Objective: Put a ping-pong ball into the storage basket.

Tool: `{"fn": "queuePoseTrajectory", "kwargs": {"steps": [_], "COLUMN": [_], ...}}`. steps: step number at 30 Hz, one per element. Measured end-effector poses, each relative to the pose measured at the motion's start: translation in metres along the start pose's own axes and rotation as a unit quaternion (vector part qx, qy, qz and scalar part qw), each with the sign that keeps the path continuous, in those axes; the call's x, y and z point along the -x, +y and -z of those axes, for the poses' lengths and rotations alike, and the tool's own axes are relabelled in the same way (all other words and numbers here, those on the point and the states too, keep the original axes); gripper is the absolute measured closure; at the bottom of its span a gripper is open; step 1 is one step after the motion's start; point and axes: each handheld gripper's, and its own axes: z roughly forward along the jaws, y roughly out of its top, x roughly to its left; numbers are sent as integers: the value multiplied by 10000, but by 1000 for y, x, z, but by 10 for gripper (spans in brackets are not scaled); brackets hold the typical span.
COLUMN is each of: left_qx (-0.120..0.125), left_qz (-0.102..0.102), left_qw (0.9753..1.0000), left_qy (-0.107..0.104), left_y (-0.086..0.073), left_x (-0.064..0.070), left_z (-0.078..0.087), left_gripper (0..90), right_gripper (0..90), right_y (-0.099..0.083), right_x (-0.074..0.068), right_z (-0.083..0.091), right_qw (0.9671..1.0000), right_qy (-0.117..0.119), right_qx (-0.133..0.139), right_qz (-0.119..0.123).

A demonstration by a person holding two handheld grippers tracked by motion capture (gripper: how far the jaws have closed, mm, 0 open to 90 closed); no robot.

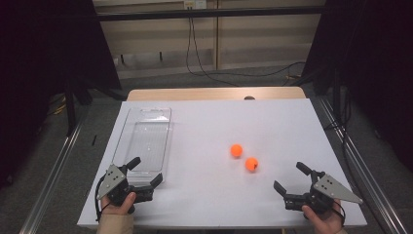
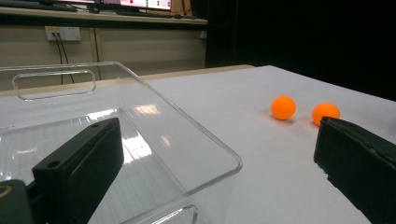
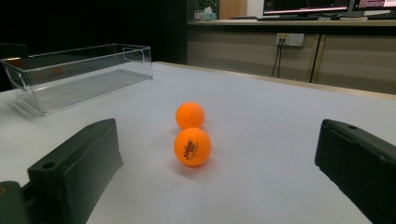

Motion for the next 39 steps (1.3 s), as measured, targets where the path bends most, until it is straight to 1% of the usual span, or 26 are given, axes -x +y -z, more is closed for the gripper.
{"fn": "queuePoseTrajectory", "kwargs": {"steps": [1,3,4,9,13,16,20,22,23,26,29,34,37,39], "left_qx": [3,-16,-5,-13,6,-11,-26,-17,1,-16,-35,-48,-50,-65], "left_qz": [26,6,42,46,60,116,86,88,131,147,120,207,228,208], "left_qw": [10000,10000,10000,10000,10000,9999,9999,9999,9998,9997,9997,9994,9994,9994], "left_qy": [-13,-16,-14,-16,-67,-72,-126,-147,-161,-179,-207,-259,-270,-275], "left_y": [0,0,0,0,2,1,2,3,3,4,5,8,9,10], "left_x": [1,1,1,1,1,2,4,5,6,8,10,14,16,17], "left_z": [-1,-1,-1,-1,-1,-3,-5,-7,-7,-9,-11,-16,-18,-20], "left_gripper": [15,15,15,15,15,15,15,15,15,15,15,15,15,15], "right_gripper": [0,0,0,0,0,0,0,0,0,0,0,0,1,1], "right_y": [0,0,0,0,0,0,0,0,0,1,1,1,1,1], "right_x": [0,0,0,0,0,0,0,0,0,0,0,0,0,0], "right_z": [0,1,1,0,0,0,0,0,0,0,0,0,0,0], "right_qw": [10000,10000,10000,10000,10000,10000,10000,10000,10000,9999,9999,9999,9999,9999], "right_qy": [4,1,13,25,28,52,55,75,81,100,105,125,129,130], "right_qx": [9,11,15,13,8,-7,2,-11,-6,16,12,12,13,16], "right_qz": [-14,-21,-24,1,12,33,0,24,14,-17,-6,-23,-18,-26]}}
